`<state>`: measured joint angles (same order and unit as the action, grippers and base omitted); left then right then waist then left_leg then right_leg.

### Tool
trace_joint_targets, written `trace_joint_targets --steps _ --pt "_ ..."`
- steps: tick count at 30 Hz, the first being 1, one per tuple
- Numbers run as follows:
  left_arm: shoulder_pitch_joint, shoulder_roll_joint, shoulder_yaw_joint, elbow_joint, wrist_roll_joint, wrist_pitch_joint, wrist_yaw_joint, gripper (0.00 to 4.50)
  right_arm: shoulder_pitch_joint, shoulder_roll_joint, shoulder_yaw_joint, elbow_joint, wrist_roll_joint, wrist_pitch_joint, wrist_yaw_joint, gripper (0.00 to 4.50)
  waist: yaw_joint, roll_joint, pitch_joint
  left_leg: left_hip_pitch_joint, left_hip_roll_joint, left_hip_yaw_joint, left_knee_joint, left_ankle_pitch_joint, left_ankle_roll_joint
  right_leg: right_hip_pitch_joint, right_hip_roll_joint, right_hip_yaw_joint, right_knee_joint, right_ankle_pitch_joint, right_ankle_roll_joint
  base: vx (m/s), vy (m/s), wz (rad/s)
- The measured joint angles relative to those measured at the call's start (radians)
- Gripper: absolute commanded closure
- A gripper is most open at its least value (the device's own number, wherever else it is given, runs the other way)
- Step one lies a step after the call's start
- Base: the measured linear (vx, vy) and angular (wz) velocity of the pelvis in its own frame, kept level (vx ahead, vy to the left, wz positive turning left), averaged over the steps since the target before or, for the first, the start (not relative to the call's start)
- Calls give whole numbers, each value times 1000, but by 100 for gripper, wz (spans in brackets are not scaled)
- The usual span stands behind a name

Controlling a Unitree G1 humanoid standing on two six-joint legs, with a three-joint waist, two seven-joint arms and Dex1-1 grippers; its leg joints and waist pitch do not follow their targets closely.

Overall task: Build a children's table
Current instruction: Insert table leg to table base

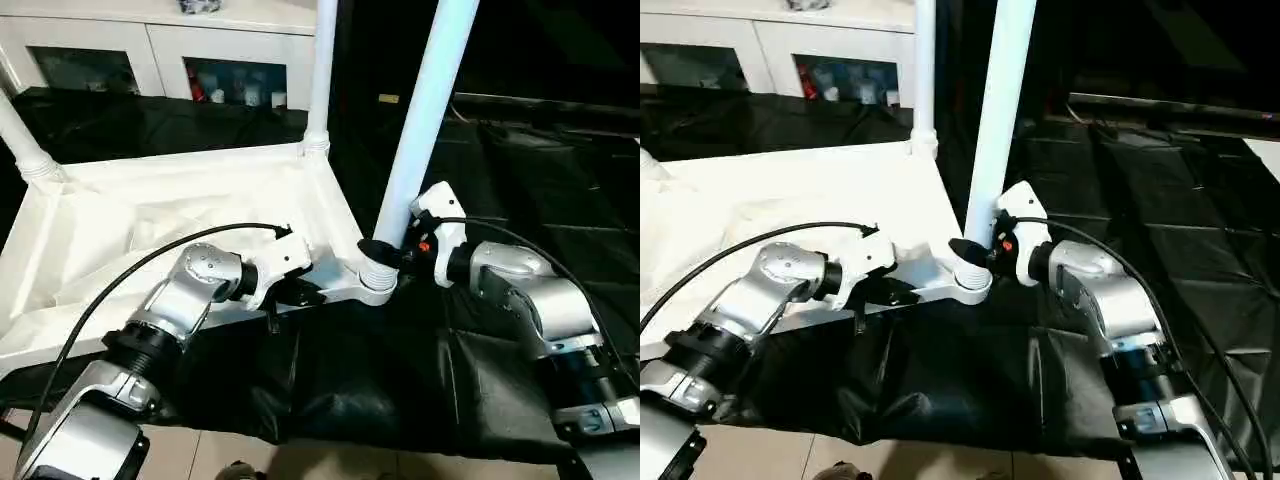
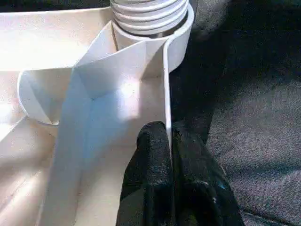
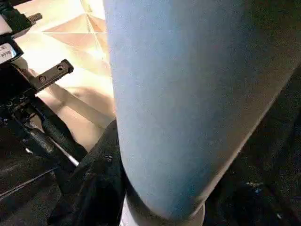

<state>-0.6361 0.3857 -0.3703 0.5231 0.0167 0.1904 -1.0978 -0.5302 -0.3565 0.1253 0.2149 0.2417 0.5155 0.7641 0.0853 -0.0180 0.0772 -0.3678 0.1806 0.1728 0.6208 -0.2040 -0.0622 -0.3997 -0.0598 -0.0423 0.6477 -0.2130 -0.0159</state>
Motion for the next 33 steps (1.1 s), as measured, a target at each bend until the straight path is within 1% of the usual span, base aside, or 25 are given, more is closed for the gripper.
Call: trace_joint_targets --steps 4,10,13,18,20,26,29,30,33 --pt "3 -1 3 -1 0 0 0 450 0 5 1 11 0 -1 6 264 0 1 -1 0 0 0 0 0 0 0 0 0 0 0 0 0 0 0" --pt "8 -3 9 -1 0 2 0 450 0 23 -6 38 2 -30 4 264 -5 2 -1 1 0 0 0 0 0 0 0 0 0 0 0 0 0 0" --pt "8 -3 10 -1 0 5 0 450 13 36 -26 55 13 -63 4 264 -6 2 -1 0 0 0 0 0 0 0 0 0 0 0 0 0 0 0" --pt "10 -3 12 -2 1 8 3 450 60 63 -84 71 58 -112 -5 264 -5 4 -4 1 0 0 0 0 0 1 0 0 0 0 0 0 0 0" --pt "11 -5 12 -2 1 8 4 450 79 72 -97 72 75 -122 -15 264 -5 5 -5 0 0 0 0 0 0 0 0 1 -1 0 0 0 0 0" --pt "12 -13 12 -2 5 8 6 450 130 88 -124 57 93 -166 -28 264 2 7 -6 0 0 0 -1 0 0 1 0 0 -1 0 0 0 0 0" --pt "12 -15 12 -2 7 8 6 450 155 89 -119 31 87 -190 -38 264 3 8 -6 0 0 0 -1 0 0 1 0 0 -2 0 0 0 0 0" --pt "12 -16 12 -2 7 8 6 450 162 85 -110 17 75 -199 -41 264 3 8 -6 0 0 0 -1 0 0 1 0 0 -2 0 0 0 0 0" --pt "12 -15 11 -1 8 8 4 450 175 66 -66 -28 25 -216 -57 264 2 8 -6 1 0 0 -1 0 0 1 0 0 -2 0 0 0 0 0"
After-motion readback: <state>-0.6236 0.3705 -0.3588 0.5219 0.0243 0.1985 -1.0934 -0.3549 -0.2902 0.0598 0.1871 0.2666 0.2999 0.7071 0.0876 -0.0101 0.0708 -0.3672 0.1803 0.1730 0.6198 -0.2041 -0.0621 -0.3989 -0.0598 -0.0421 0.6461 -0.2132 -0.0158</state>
